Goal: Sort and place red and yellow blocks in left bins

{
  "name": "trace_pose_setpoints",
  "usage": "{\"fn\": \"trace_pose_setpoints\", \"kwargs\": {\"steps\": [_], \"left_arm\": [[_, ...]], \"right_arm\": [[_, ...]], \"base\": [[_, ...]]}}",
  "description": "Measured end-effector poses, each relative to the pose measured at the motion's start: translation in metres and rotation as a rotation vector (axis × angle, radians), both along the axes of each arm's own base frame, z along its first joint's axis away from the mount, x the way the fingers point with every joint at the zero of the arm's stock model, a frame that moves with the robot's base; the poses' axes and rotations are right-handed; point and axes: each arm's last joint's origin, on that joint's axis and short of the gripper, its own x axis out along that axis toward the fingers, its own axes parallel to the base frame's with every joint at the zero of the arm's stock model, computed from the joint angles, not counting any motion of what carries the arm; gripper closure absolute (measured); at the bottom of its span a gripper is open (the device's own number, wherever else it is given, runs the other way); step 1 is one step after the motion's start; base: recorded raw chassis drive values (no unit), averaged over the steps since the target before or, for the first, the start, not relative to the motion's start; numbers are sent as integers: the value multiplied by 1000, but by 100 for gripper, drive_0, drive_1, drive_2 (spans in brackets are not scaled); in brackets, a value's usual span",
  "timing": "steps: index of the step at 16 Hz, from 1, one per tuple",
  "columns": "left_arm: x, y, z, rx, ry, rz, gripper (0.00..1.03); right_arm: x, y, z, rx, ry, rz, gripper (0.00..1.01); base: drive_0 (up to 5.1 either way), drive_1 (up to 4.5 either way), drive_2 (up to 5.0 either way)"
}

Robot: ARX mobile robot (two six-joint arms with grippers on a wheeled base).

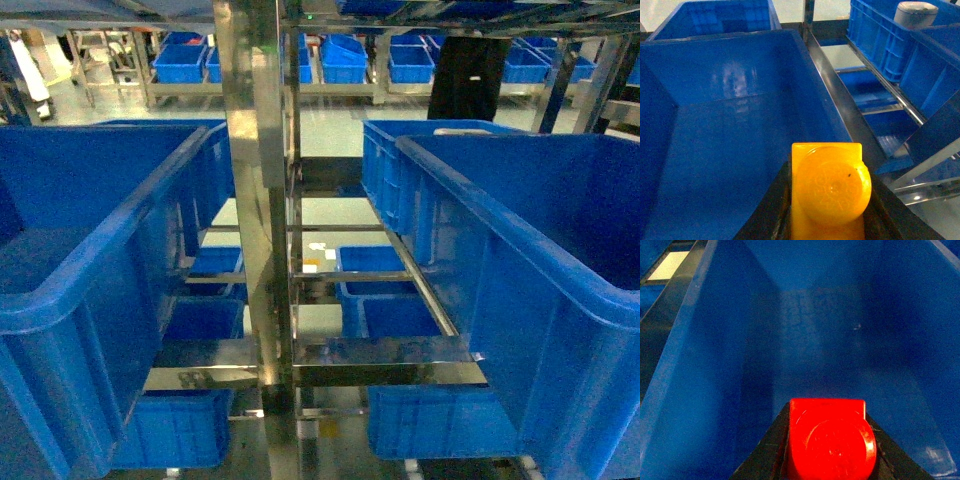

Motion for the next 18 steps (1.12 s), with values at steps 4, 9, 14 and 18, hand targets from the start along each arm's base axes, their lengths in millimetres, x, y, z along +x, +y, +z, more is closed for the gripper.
{"fn": "trace_pose_setpoints", "kwargs": {"steps": [4,9,14,18], "left_arm": [[0,0,0,0,0,0,76],[0,0,0,0,0,0,76],[0,0,0,0,0,0,76],[0,0,0,0,0,0,76]], "right_arm": [[71,-11,-35,-77,0,-11,73],[117,2,-70,8,24,5,73],[132,7,-82,49,50,-13,73],[137,3,-83,72,50,-53,63]], "base": [[0,0,0],[0,0,0],[0,0,0],[0,0,0]]}}
